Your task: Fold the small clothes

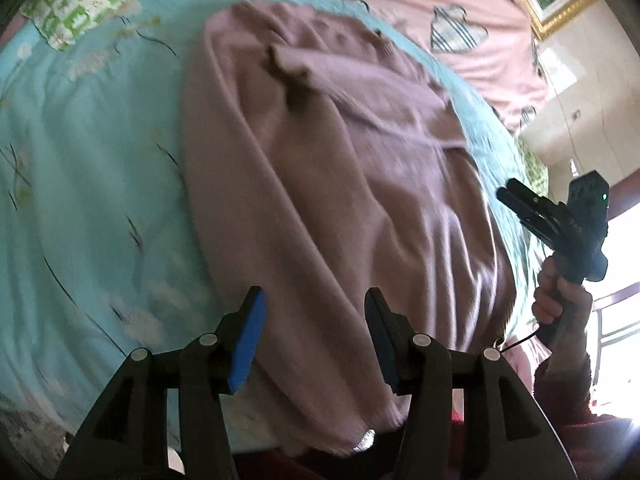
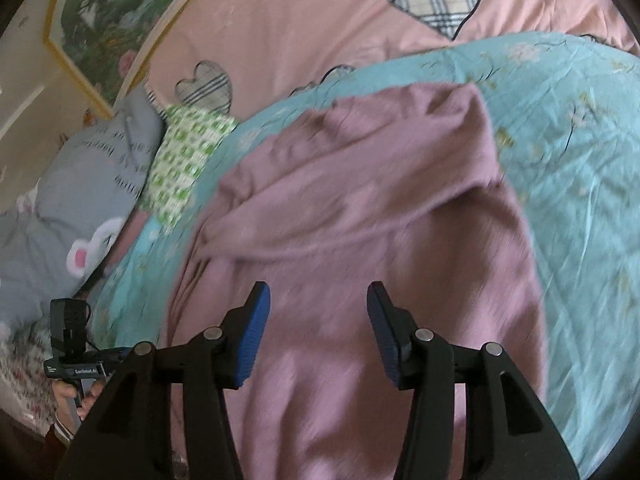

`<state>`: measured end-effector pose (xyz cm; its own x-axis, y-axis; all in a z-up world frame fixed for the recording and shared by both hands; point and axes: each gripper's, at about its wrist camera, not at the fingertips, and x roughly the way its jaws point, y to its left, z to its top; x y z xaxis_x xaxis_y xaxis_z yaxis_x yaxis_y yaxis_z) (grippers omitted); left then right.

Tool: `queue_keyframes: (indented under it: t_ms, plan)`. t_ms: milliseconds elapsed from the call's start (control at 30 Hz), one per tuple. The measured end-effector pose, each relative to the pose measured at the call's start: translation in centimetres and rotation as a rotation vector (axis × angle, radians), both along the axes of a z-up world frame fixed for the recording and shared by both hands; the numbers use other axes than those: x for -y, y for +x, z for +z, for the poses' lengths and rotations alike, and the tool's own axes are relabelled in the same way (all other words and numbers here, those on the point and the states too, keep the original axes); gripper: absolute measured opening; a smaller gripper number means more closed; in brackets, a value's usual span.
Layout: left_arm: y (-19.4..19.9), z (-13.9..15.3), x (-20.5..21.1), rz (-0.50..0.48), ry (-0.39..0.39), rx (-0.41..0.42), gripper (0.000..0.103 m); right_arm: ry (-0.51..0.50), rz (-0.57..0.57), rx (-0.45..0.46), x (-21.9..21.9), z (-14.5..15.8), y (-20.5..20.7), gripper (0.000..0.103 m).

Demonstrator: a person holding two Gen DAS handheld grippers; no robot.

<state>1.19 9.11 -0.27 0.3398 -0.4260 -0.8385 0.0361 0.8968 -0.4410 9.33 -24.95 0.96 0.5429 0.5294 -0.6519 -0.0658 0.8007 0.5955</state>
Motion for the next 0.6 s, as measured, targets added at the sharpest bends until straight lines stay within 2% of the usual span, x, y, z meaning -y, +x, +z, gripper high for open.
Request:
queue_keyframes:
  t_ms: [133,233,300,367,433,600]
  plan:
    - [-0.8,-0.9,2.7,-0.032,0.055,-0.036,0.056,0.026,0.018,-0.017,-1.4,-0.5,-2.5,0.052]
    - [-0.4,-1.6,3.7,-0.03,0.098,-0.054,0.055,0.035,0.033,-0.029,-2.2,-0.8,-3.6,0.052]
    - [-0.1,-1.8,3.7,-0.025,0.11,-0.056,0.045,0.043,0.042,-0.032,-2.7,-0.8,-4.1,0.052]
    - [-0.3,-1.8,3.3,-0.023,0.12,-0.042,0.018,0.041,0.044,-0.025,-2.7,-0.6,-4.4,0.052]
    - [-0.6,-1.5,2.6,-0.02,0.114,-0.023,0.008,0.041,0.039,-0.016,-2.6,-0.3,-4.6,0.052]
    - [-1.2,0.4,0.6,0.008,0.06,0.051,0.003,0.052,0.015,-0.013,-2.1,-0.3,-4.7,0.052]
